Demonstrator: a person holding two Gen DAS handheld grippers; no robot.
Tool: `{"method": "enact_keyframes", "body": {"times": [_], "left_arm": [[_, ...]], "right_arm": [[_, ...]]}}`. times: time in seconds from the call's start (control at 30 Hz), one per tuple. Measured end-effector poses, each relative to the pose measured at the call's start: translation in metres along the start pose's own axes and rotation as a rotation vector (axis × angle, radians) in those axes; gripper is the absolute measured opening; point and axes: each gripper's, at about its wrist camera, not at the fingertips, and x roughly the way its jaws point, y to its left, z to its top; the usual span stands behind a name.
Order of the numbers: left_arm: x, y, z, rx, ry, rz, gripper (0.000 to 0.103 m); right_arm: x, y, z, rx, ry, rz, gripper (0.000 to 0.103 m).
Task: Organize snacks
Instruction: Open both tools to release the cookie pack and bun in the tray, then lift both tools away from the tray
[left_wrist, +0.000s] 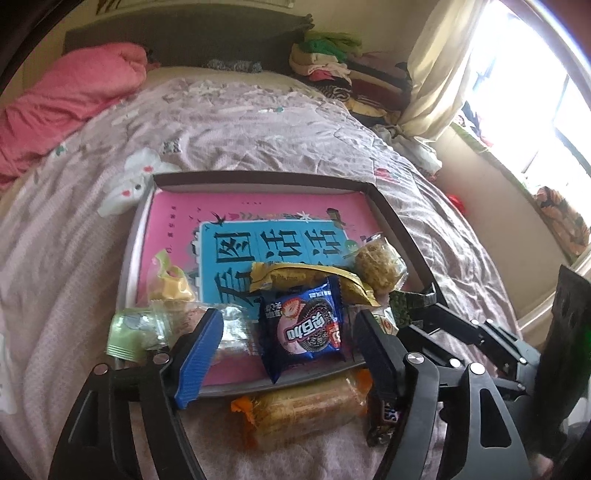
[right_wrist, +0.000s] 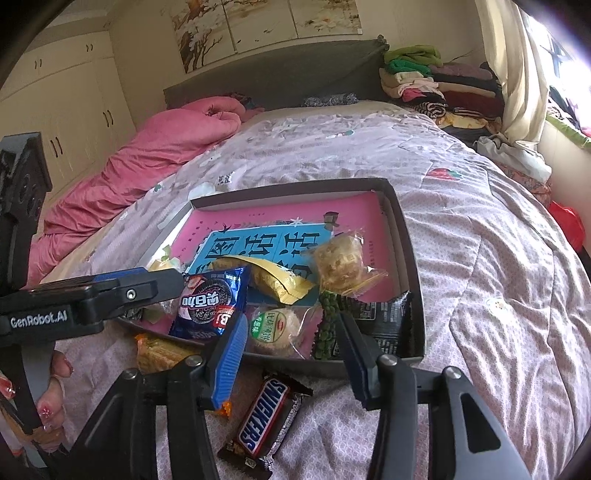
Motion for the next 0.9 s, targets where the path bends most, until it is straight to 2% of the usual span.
{"method": "enact_keyframes", "body": {"times": [0.43,0.9], "left_arm": [[-0.019,-0.005,-0.002,0.021,-0.016,0.058,0.079],[-0.031,0.002,-0.013,0.046,0.013,0.051,0.079]], "right_arm": [[-0.013,-0.002,0.002,0.021,-0.025,0.000,0.061],[-0.025,0.002,-0.005,0.018,-0.023,0.016,0.065]]}}
